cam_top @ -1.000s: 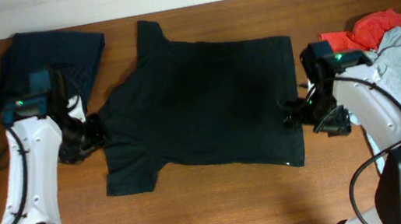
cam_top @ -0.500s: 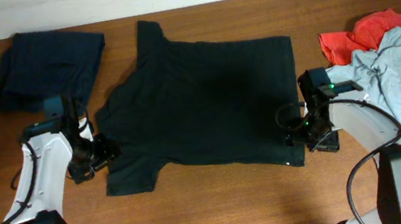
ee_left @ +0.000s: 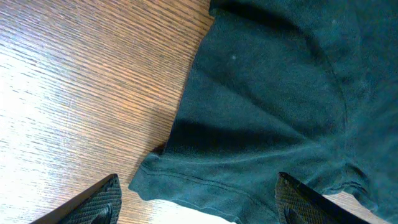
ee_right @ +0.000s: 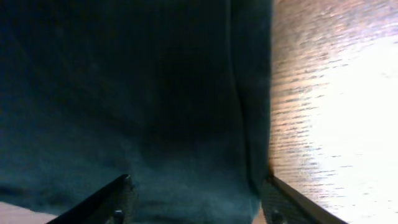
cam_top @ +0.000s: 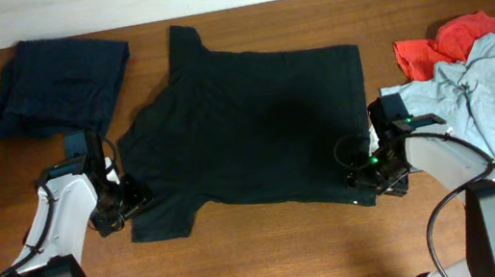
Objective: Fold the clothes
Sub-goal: 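Move both grippers down to the black shirt's bottom hem corners, then grasp the bottom-left and bottom-right hem corners with both grippers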
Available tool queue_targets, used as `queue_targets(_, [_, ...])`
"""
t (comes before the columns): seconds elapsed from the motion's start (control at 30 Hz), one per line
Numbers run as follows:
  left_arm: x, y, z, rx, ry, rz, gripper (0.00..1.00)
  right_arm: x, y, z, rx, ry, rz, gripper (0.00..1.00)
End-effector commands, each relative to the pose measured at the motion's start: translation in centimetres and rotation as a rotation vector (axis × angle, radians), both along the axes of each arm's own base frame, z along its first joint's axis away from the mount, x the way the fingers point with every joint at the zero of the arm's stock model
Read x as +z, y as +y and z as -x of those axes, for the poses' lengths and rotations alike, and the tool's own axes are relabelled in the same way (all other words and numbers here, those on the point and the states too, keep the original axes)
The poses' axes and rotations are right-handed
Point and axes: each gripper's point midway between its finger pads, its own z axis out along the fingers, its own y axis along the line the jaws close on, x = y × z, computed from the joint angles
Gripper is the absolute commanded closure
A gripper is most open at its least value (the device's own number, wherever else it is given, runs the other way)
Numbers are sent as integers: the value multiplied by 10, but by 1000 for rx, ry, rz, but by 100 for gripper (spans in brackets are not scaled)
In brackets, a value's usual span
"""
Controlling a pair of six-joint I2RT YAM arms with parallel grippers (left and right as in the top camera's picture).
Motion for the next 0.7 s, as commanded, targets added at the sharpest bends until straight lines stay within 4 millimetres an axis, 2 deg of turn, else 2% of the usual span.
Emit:
queue_targets(0.0, [1, 3, 2, 28, -7, -11, 21, -8, 8, 16, -15, 38, -42, 32])
queue_targets(0.2, [1, 4, -1, 29, -18, -13, 21, -23, 7, 37, -60, 91, -38, 35])
queue_targets(0.43, [-13, 3, 2, 77, -29, -11, 21, -22, 6, 61, -86, 191, -28, 33])
queue_targets(0.47, [-15, 3, 2, 77, -34, -12, 21, -22, 6, 64, -86, 202, -27, 30])
queue_targets(0.67, [-24, 3, 5, 89, -40, -11, 20, -23, -2, 69, -73, 216, 16, 30])
